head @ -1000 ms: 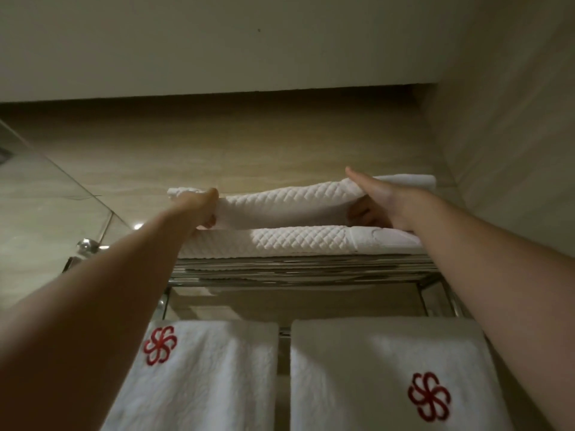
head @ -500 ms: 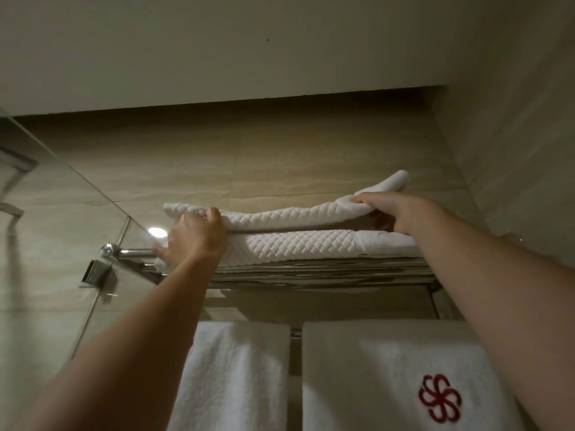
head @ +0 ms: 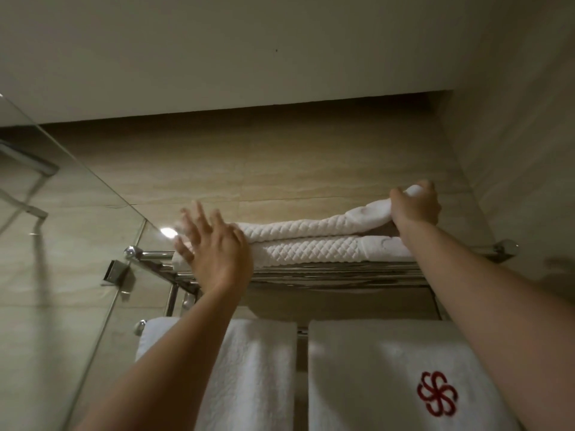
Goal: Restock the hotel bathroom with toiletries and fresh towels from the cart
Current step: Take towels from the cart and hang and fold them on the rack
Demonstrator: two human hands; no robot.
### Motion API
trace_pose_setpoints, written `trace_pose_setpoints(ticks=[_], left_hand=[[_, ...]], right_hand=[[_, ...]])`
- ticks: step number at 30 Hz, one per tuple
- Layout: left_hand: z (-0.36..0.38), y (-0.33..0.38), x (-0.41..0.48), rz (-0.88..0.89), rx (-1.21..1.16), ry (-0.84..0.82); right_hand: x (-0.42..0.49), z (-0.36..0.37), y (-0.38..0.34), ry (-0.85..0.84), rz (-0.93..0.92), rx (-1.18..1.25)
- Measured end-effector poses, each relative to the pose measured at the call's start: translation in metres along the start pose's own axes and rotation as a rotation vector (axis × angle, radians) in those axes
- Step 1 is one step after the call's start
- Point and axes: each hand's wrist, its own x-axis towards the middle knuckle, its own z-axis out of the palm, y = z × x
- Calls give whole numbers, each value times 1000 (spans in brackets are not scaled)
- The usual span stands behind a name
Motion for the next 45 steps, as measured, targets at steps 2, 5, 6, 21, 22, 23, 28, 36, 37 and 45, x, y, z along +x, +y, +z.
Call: trace_pose_setpoints(ticks=[2, 5, 6, 21, 22, 23, 28, 36, 37, 45], left_hand=[[-3, 7, -5, 213, 131, -57], [-8, 23, -5, 568, 141, -192], [-9, 27, -6, 673, 146, -215], [1, 34, -12, 715, 244, -222], [1, 35, -10, 709, 238, -258], [0, 36, -8, 705, 227, -296], [3, 37, -10, 684, 187, -314], [16, 24, -20, 731, 73, -105], [17, 23, -21, 734, 72, -101], [20, 40, -9, 643, 127, -171]], right_hand=[[-4, -2, -1, 14, -52, -36], [-4, -5, 0, 26, -80, -1], [-4, -5, 1, 34, -76, 25], [-21, -25, 13, 207, -285, 237], [-20, -30, 19, 196, -338, 131], [-18, -35, 25, 183, -382, 33], [-12, -56, 55, 162, -749, -536], [-35, -42, 49, -248, -1238, -944], [-31, -42, 53, -227, -1283, -950], [-3, -39, 47, -206, -1451, -855]])
